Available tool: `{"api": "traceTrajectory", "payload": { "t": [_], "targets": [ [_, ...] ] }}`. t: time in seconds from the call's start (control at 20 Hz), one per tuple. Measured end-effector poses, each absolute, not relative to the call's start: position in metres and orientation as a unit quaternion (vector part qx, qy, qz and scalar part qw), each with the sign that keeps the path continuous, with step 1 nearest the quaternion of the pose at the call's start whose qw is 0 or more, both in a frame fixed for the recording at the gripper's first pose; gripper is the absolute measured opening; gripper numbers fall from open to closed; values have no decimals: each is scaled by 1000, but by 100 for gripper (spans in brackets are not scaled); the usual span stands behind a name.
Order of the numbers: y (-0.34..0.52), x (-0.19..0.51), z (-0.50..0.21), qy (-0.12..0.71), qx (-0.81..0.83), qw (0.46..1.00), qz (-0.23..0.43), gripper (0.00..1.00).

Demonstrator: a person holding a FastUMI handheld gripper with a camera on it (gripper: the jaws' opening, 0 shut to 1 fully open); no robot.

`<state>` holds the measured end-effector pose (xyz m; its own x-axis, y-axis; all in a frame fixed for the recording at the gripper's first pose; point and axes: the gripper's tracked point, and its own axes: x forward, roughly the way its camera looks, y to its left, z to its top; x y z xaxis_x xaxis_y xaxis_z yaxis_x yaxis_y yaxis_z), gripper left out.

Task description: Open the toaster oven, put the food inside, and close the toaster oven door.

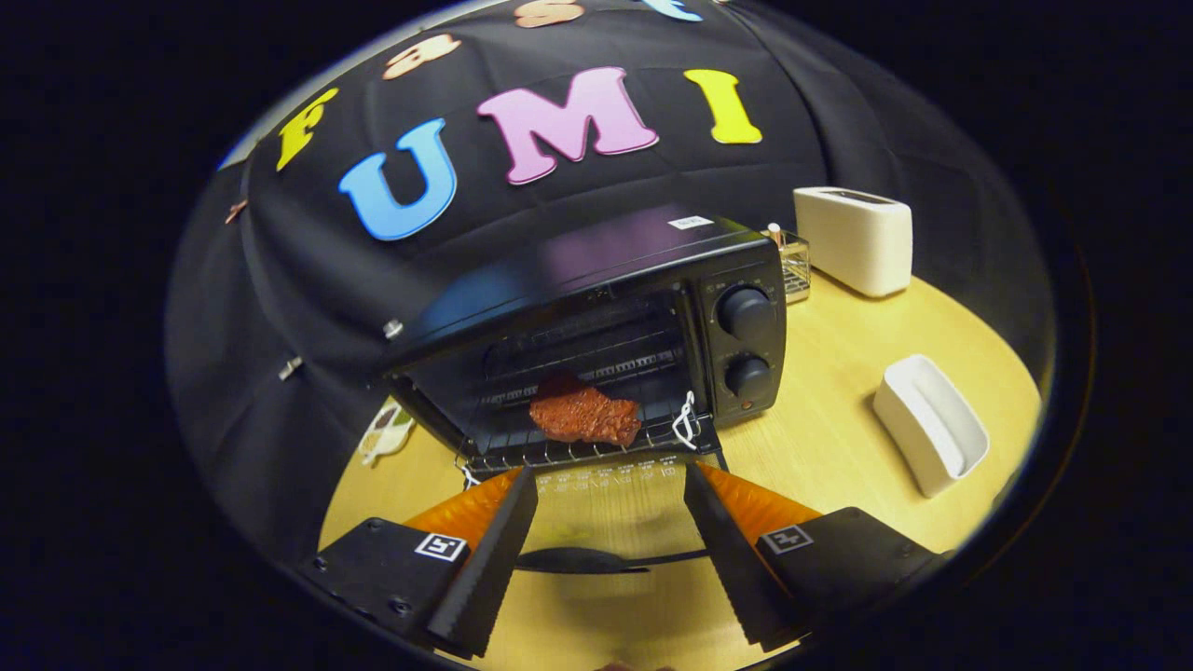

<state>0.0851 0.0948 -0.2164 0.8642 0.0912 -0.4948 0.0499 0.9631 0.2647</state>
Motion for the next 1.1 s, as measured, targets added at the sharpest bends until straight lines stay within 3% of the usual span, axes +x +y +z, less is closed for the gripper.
{"api": "traceTrajectory", "payload": {
  "t": [0.5,1.1],
  "targets": [
    [122,20,-291,390,22,920,33,99],
    [139,39,-325,398,-4,917,20,99]
  ]
}}
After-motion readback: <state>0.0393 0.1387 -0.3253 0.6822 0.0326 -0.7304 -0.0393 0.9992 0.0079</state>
